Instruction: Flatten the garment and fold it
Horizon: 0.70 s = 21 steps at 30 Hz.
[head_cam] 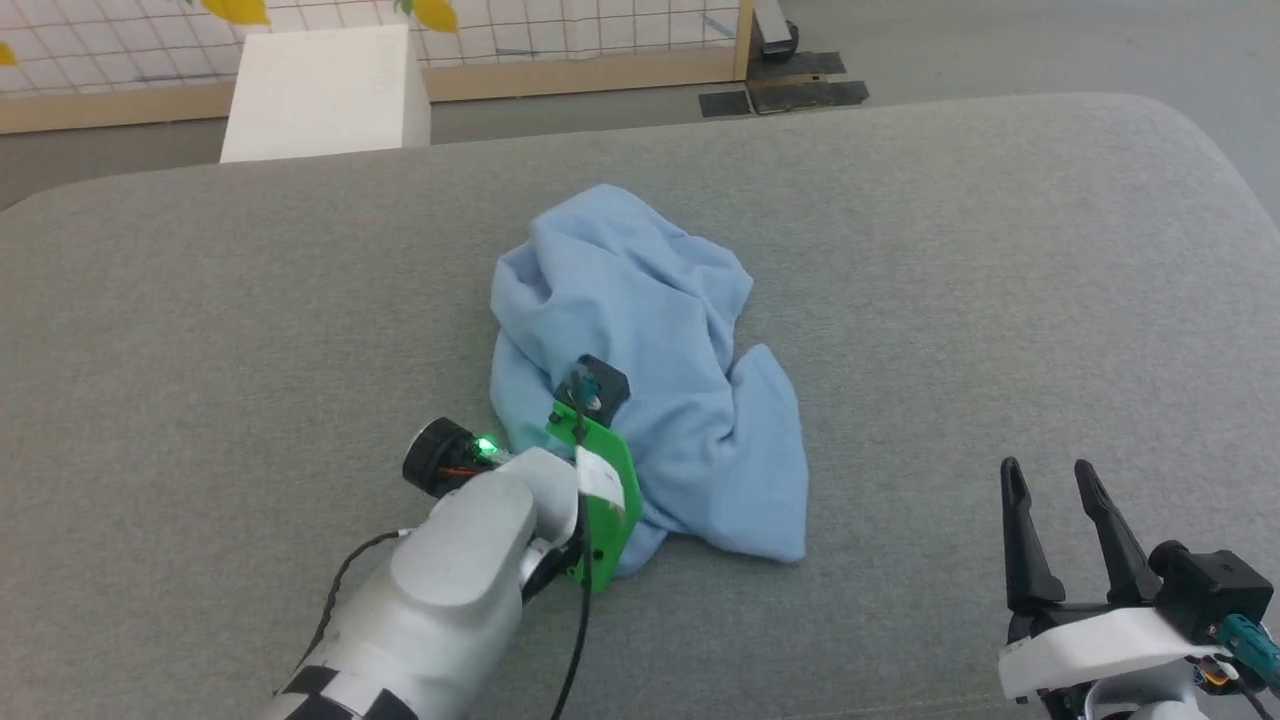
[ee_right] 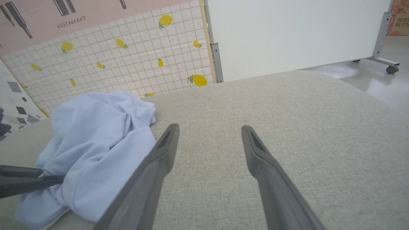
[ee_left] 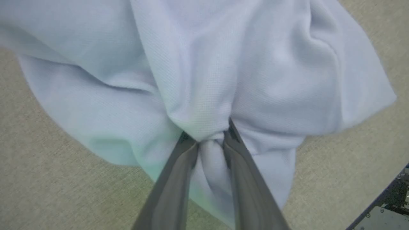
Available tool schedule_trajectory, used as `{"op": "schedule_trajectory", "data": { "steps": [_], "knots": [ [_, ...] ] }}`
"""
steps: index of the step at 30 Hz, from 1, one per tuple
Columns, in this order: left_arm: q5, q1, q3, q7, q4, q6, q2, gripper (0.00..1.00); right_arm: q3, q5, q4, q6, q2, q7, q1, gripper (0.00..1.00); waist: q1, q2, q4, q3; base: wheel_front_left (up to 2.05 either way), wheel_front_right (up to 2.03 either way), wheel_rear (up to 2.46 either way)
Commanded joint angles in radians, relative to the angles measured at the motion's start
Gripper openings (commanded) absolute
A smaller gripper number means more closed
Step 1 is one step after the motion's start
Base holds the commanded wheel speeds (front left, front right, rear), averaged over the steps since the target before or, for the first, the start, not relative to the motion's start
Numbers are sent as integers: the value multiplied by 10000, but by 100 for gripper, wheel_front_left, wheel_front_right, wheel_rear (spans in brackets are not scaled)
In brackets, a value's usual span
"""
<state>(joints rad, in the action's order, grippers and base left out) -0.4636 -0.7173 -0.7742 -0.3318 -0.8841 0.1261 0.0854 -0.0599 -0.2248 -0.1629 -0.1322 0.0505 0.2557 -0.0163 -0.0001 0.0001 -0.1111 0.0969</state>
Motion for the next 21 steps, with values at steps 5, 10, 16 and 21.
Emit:
{"op": "schedule_trajectory", "data": {
  "steps": [5,10,16,21],
  "knots": [
    [-1031,-490,1120,390,183,-224,-20,100,-50,-71,-39,15,-3,60,-77,100,1,-1,413,-236,0,0,0],
    [-2316,-945,2608,917,918,-324,190,100,-114,-2,-71,15,-3,60,-174,100,1,-1,789,-578,0,0,0],
    [-2175,-758,3450,2854,2241,-733,1057,100,-281,141,-96,15,-3,60,-305,100,1,-1,1257,-1036,0,0,0],
    [-703,257,3511,5253,3209,-1897,2267,100,-359,267,-82,15,-3,60,-413,100,1,-1,1544,-1330,0,0,0]
  ]
}}
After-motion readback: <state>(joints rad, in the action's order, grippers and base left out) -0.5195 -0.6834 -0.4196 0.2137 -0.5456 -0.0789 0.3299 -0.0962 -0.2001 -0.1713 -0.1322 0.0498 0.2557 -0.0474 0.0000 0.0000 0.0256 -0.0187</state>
